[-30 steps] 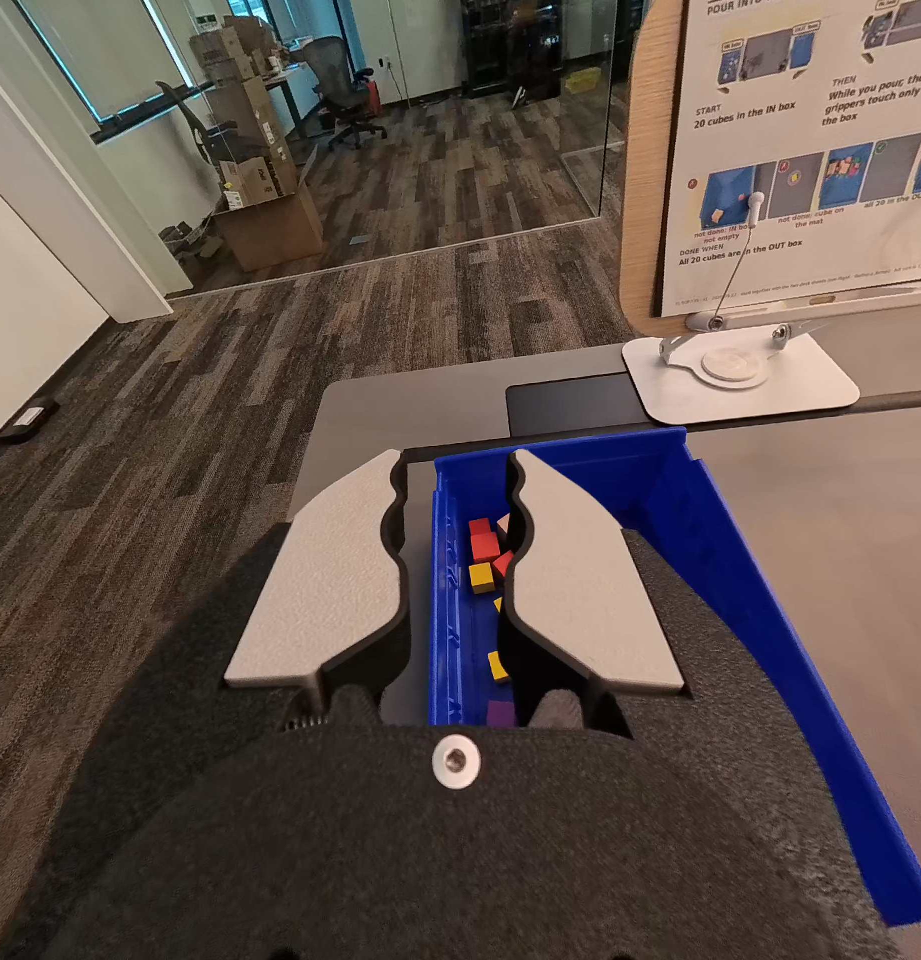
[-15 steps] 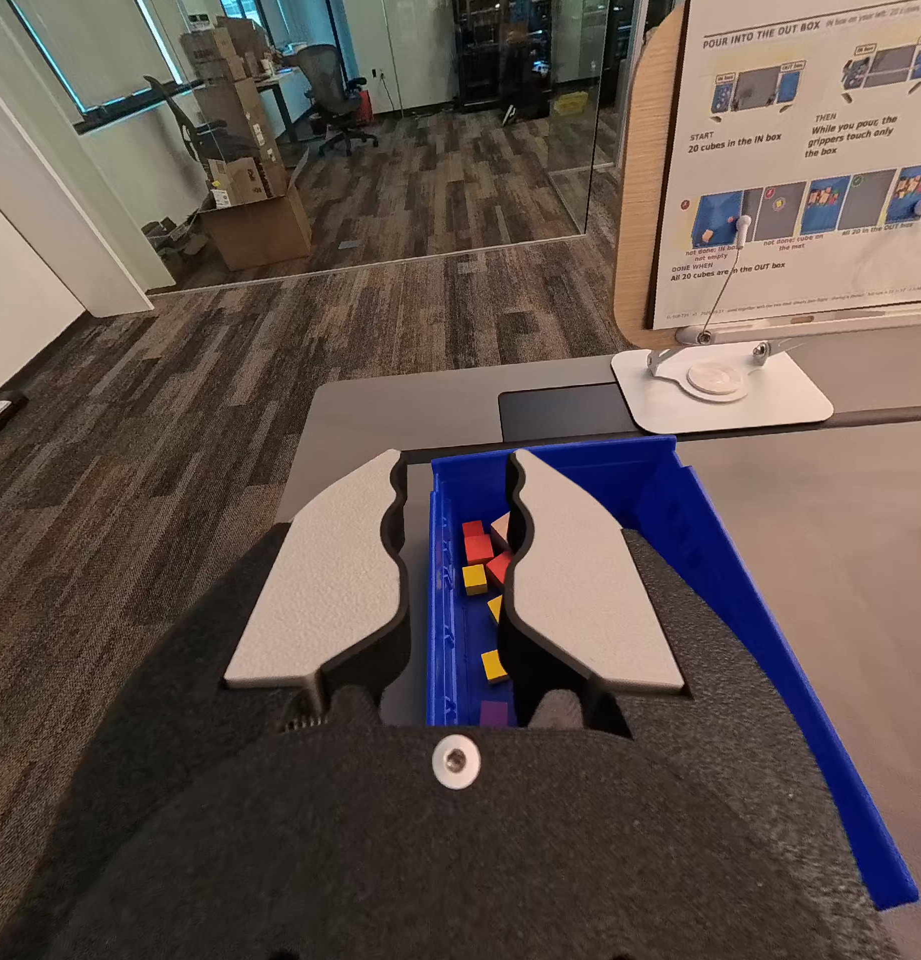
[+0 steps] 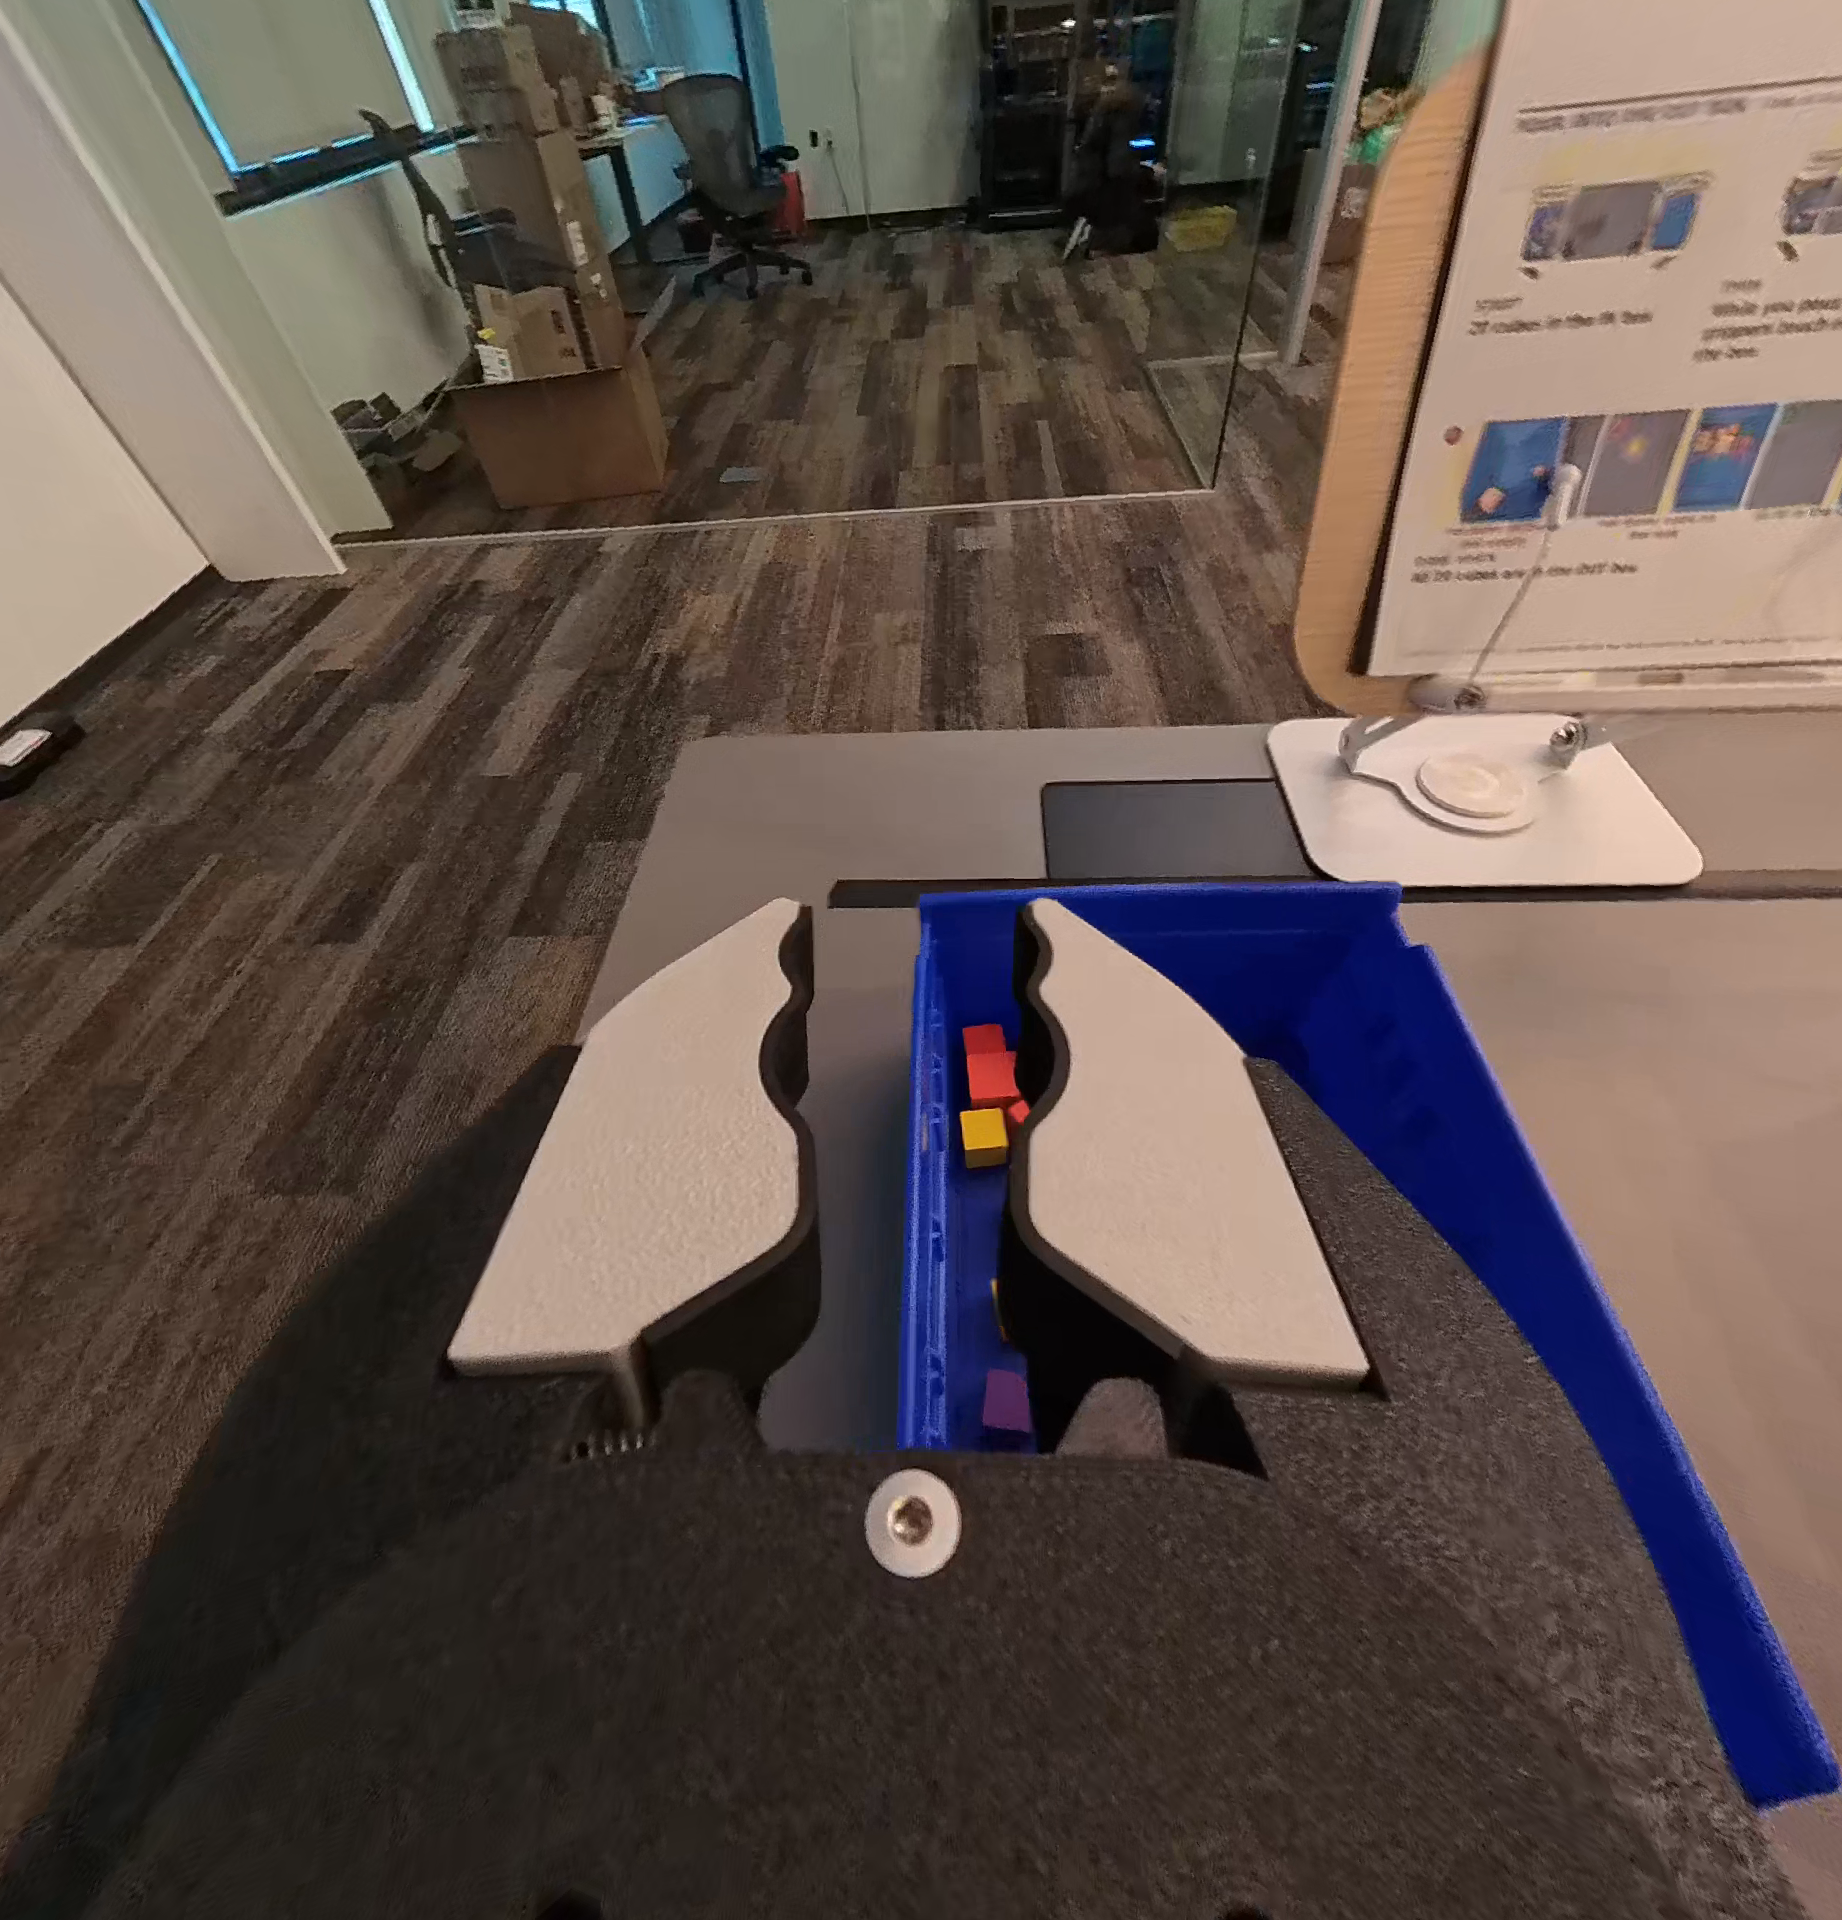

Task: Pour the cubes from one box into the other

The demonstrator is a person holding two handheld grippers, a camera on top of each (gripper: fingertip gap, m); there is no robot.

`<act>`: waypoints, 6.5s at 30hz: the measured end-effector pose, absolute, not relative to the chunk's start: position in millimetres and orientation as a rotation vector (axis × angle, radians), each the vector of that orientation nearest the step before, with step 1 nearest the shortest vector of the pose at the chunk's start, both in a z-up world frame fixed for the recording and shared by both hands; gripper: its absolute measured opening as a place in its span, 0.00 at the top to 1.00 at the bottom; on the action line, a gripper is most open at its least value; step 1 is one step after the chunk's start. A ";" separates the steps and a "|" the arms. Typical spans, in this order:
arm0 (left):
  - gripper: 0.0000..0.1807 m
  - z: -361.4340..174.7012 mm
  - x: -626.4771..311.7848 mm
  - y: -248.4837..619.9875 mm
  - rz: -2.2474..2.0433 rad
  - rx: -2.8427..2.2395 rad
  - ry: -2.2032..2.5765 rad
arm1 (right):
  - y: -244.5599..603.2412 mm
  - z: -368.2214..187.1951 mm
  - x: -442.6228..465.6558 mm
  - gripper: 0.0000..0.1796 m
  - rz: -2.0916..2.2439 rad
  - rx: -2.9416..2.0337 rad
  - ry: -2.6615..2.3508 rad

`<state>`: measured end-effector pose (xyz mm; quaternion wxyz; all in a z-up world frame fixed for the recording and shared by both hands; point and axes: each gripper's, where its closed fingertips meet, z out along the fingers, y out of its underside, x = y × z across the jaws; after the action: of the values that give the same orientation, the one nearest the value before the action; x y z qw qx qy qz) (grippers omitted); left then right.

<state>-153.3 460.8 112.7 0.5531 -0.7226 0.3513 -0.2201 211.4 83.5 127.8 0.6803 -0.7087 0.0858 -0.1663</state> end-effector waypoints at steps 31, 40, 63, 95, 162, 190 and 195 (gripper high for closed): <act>0.80 93.3 -225.6 494.8 -0.793 -1.788 0.650 | 156.9 148.9 95.6 0.83 -0.225 -1.629 0.096; 0.78 109.7 -205.2 467.3 -0.830 -1.717 0.774 | 204.4 54.5 34.4 0.75 0.182 -1.806 0.194; 0.67 -25.9 -158.7 481.9 -0.663 -2.148 1.224 | 310.4 -28.6 0.6 0.60 0.494 -2.194 0.348; 0.75 21.8 -149.7 498.6 -0.771 -1.986 1.129 | 305.7 7.9 31.4 0.61 0.462 -2.072 0.234; 0.75 29.4 -159.9 510.9 -0.562 -1.958 1.044 | 285.1 -0.4 75.3 0.61 0.466 -1.978 0.260; 0.75 40.4 -167.4 507.7 -0.572 -1.929 1.030 | 283.6 2.4 74.3 0.61 0.435 -1.981 0.256; 0.75 40.8 -167.2 507.3 -0.566 -1.927 1.034 | 283.4 2.9 74.8 0.61 0.438 -1.978 0.257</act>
<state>-167.2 507.3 40.8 0.4274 -0.7712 0.4138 -0.2266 74.8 283.4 2.9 0.5226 -0.8258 0.1073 0.1827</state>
